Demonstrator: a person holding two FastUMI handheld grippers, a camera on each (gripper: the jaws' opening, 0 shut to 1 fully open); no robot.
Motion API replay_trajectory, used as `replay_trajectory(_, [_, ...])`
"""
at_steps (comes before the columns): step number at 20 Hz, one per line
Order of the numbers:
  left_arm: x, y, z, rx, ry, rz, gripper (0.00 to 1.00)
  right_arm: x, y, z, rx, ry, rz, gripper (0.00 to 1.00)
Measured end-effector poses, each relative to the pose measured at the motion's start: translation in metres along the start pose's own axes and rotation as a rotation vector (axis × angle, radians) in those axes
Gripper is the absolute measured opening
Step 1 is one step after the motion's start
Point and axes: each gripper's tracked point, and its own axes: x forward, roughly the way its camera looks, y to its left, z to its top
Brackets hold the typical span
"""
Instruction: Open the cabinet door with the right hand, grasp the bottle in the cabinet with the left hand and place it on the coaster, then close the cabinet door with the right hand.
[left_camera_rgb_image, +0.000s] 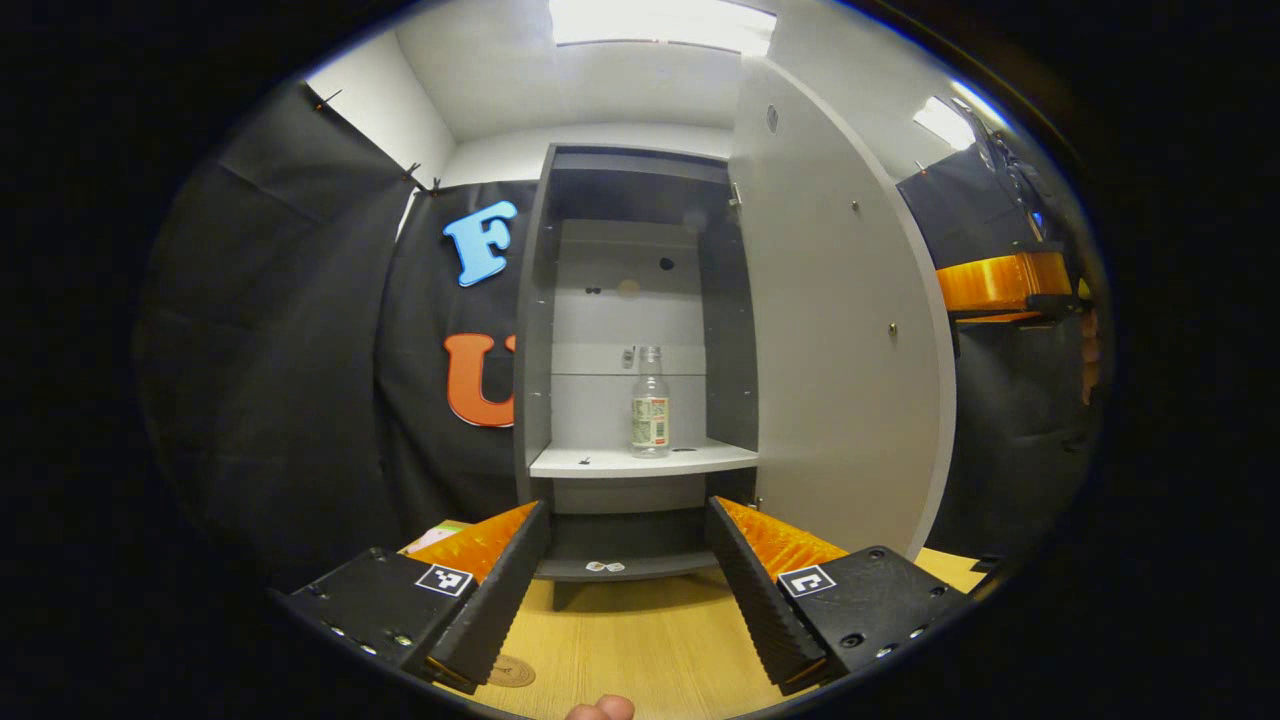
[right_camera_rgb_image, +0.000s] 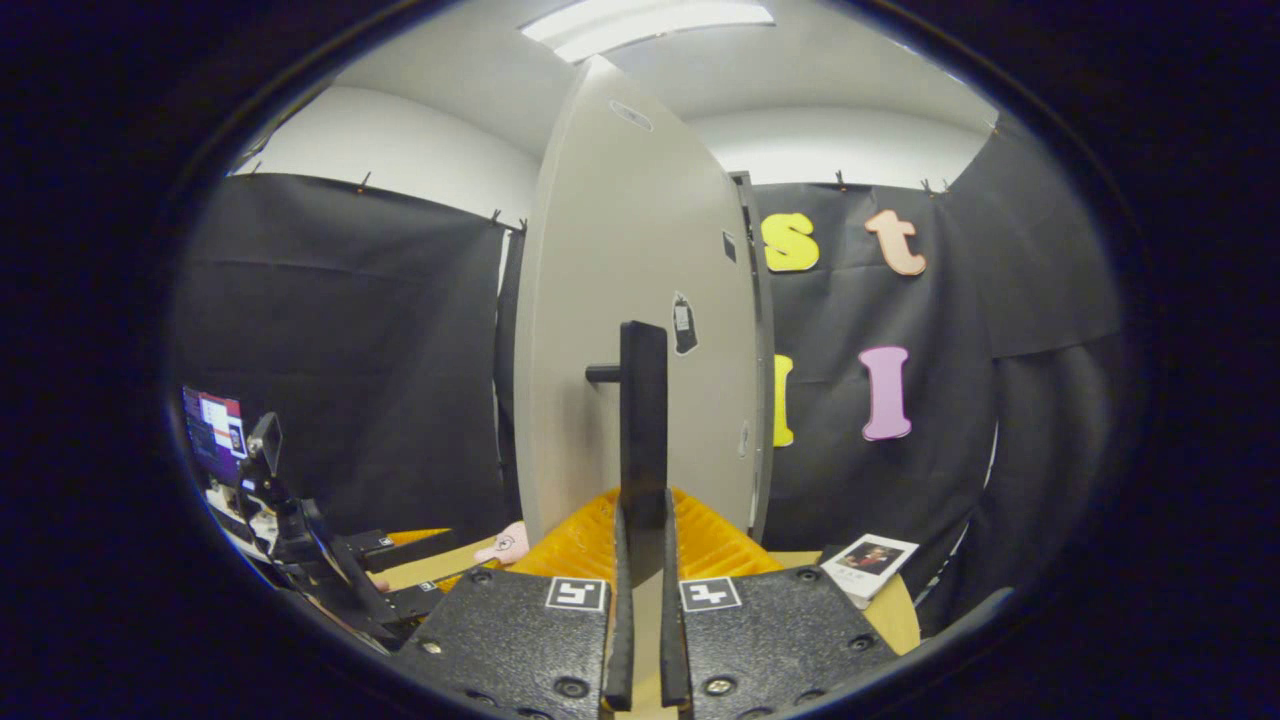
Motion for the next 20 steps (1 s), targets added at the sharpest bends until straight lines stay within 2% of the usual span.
replay_trajectory(4, [0.0,-0.01,-0.004,-0.015,-0.001,-0.019,0.95,-0.006,-0.021,-0.002,-0.031,-0.001,-0.079,0.11])
replay_trajectory(8, [-0.002,-0.021,-0.009,-0.011,0.012,-0.039,0.95,-0.007,-0.026,-0.002,-0.004,-0.003,-0.099,0.09])
replay_trajectory(15, [-0.003,-0.022,-0.009,-0.01,0.008,-0.034,0.95,-0.017,-0.063,-0.004,0.02,-0.03,-0.198,0.08])
replay_trajectory(18, [-0.002,-0.023,-0.011,-0.044,0.019,-0.036,0.95,-0.019,-0.08,-0.004,0.048,-0.051,-0.245,0.07])
replay_trajectory(20, [-0.002,-0.022,-0.012,-0.053,0.025,-0.034,0.95,-0.017,-0.079,-0.003,0.068,-0.058,-0.226,0.05])
